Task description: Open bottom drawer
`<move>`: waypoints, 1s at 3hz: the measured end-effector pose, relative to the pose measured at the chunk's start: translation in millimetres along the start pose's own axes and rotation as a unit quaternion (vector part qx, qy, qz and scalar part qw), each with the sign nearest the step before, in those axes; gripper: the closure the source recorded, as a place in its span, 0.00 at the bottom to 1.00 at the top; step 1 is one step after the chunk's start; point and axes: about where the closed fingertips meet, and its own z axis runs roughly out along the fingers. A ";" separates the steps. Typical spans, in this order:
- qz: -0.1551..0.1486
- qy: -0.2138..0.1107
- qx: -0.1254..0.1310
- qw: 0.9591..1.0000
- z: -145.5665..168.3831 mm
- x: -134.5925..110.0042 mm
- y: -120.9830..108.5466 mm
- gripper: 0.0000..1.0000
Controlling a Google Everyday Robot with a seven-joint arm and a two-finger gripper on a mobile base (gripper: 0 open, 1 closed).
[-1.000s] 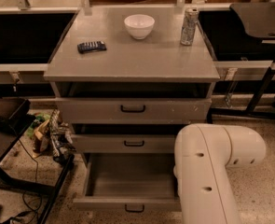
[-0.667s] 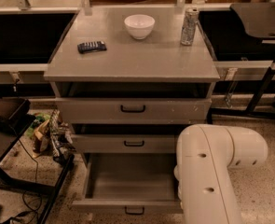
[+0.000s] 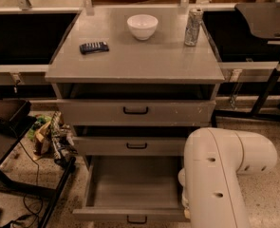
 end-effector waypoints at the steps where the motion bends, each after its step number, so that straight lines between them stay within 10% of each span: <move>1: 0.000 0.000 0.000 1.000 -0.7 0.2 0.3 1.00; 3: -0.004 -0.002 -0.020 1.000 1.2 9.8 11.5 0.81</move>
Offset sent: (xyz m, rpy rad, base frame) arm -0.3519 -0.1201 -0.0181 0.4513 0.7789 0.0181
